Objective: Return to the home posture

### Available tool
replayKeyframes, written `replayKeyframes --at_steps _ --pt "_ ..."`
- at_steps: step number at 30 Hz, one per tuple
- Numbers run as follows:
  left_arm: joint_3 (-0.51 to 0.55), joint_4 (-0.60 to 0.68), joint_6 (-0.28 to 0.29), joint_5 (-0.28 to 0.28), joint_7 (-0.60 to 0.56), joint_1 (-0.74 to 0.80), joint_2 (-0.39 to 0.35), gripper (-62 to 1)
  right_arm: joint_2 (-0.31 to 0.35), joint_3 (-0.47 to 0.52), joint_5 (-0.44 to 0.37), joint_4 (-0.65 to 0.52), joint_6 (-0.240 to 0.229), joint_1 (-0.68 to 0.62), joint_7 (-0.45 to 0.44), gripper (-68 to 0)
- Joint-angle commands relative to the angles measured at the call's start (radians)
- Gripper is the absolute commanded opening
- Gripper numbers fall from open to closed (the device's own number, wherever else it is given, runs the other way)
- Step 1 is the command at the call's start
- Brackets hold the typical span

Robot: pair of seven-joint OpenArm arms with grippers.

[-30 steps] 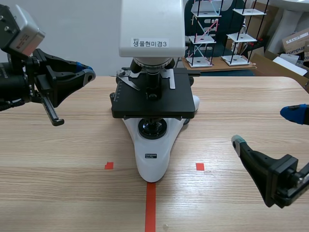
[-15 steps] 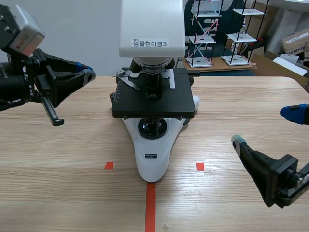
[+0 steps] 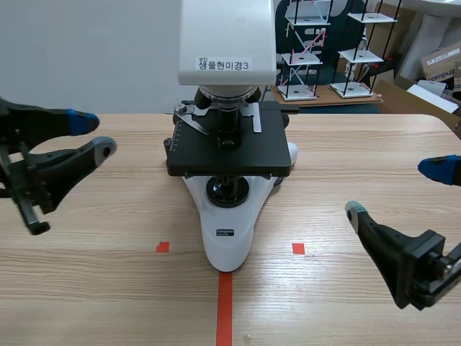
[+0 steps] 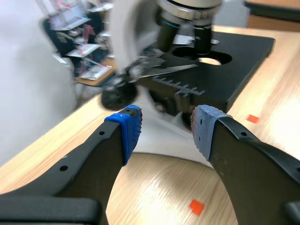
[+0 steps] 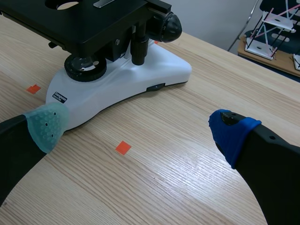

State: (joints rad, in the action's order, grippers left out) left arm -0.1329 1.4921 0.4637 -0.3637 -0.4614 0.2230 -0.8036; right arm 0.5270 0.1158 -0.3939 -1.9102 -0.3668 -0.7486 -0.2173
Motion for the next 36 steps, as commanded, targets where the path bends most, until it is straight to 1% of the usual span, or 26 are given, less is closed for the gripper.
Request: replayKeyframes --at_steps 1,2,3,4,6,7,10,13,16,22,36 --pt "0.072 0.032 -0.007 -0.011 -0.058 0.074 0.001 -33.6 0.010 0.008 -0.011 -0.013 -0.001 -0.002 -0.016 -0.4" --pt "0.117 0.042 -0.007 -0.011 -0.086 0.127 0.009 -32.8 0.010 0.008 -0.011 -0.013 -0.001 -0.002 -0.016 -0.4" --pt "0.161 0.053 -0.007 -0.011 -0.111 0.180 0.021 -29.9 0.010 0.008 -0.011 -0.013 -0.001 -0.002 -0.016 -0.4" --pt "0.201 0.063 -0.007 -0.011 -0.133 0.232 0.034 -24.7 0.010 0.008 -0.011 -0.013 -0.001 -0.002 -0.016 -0.4" --pt "0.270 0.085 -0.007 -0.015 -0.180 0.327 0.074 -12.3 0.010 0.008 -0.011 -0.013 -0.001 -0.002 -0.016 -0.4" --pt "0.299 0.097 -0.008 -0.015 -0.197 0.369 0.100 -8.8 0.010 0.008 -0.011 -0.013 -0.001 -0.002 -0.016 -0.4" --pt "0.367 0.124 -0.008 -0.014 -0.204 0.475 0.186 -4.6 0.010 0.008 -0.011 -0.013 -0.001 -0.002 -0.016 -0.4" --pt "0.396 0.143 -0.008 -0.013 -0.203 0.549 0.261 -0.6 0.010 0.008 -0.010 -0.013 -0.001 -0.002 -0.016 -0.4" --pt "0.401 0.159 -0.008 -0.005 -0.200 0.605 0.304 1.3 0.010 0.008 -0.010 -0.013 0.000 -0.002 -0.016 -0.4" --pt "0.401 0.183 -0.013 -0.007 -0.200 0.647 0.337 1.4 0.010 0.008 -0.011 -0.013 0.000 -0.002 -0.016 -0.4" --pt "0.401 0.183 -0.016 -0.006 -0.193 0.644 0.338 1.4 0.010 0.008 -0.011 -0.013 -0.001 -0.002 -0.022 -0.4"
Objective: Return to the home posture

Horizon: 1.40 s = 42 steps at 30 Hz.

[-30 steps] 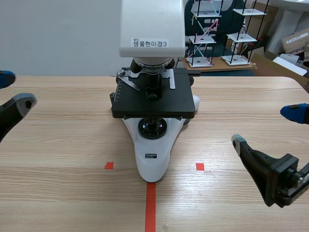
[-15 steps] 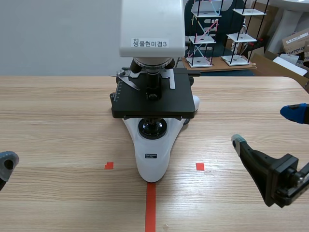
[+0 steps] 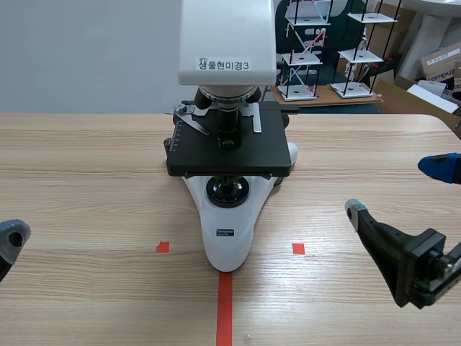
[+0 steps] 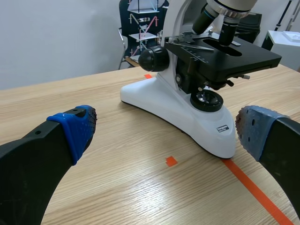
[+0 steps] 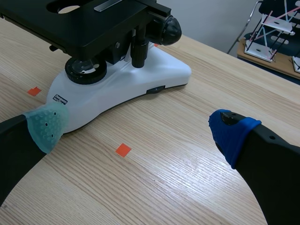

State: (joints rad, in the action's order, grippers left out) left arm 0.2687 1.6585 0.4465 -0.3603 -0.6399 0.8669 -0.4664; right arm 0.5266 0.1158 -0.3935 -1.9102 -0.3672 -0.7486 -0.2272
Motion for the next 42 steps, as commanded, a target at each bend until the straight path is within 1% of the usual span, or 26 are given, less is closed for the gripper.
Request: replayKeyframes --at_steps 1,10,11,13,15,18,19,21,24,42 --pt "-0.001 0.016 0.001 -0.010 -0.014 0.000 0.000 1.4 0.011 0.008 -0.011 -0.013 0.000 -0.002 -0.010 -0.4" --pt "-0.001 0.016 0.001 -0.008 -0.015 0.000 0.000 1.4 0.011 0.008 -0.011 -0.013 0.000 -0.002 -0.010 -0.4" --pt "-0.001 0.017 0.001 0.008 -0.017 -0.002 0.000 1.4 0.011 0.008 -0.011 -0.013 0.000 -0.002 -0.010 -0.4" --pt "-0.001 0.021 0.001 0.072 -0.018 -0.010 0.000 1.4 0.011 0.008 -0.011 -0.013 0.000 -0.002 -0.010 -0.4" --pt "-0.001 0.022 -0.005 0.115 -0.016 -0.019 0.000 1.4 0.011 0.008 -0.011 -0.013 0.000 -0.002 -0.010 -0.4" --pt "-0.001 0.023 -0.050 0.127 -0.014 -0.029 0.000 1.4 0.011 0.008 -0.011 -0.013 0.000 -0.002 -0.011 -0.4" --pt "-0.001 0.023 -0.064 0.138 -0.013 -0.031 0.000 1.4 0.011 0.008 -0.011 -0.013 0.000 -0.002 -0.011 -0.4" --pt "-0.001 0.023 -0.071 0.172 -0.009 -0.034 0.000 1.4 0.011 0.008 -0.011 -0.013 0.000 -0.002 -0.011 -0.4" --pt "-0.001 0.023 -0.071 0.171 0.008 -0.034 0.000 1.4 0.011 0.008 -0.011 -0.013 0.000 -0.002 -0.011 -0.4" --pt "-0.001 0.023 -0.071 0.171 0.008 -0.034 0.000 1.4 0.011 0.008 -0.011 -0.013 0.000 -0.002 -0.010 -0.4"
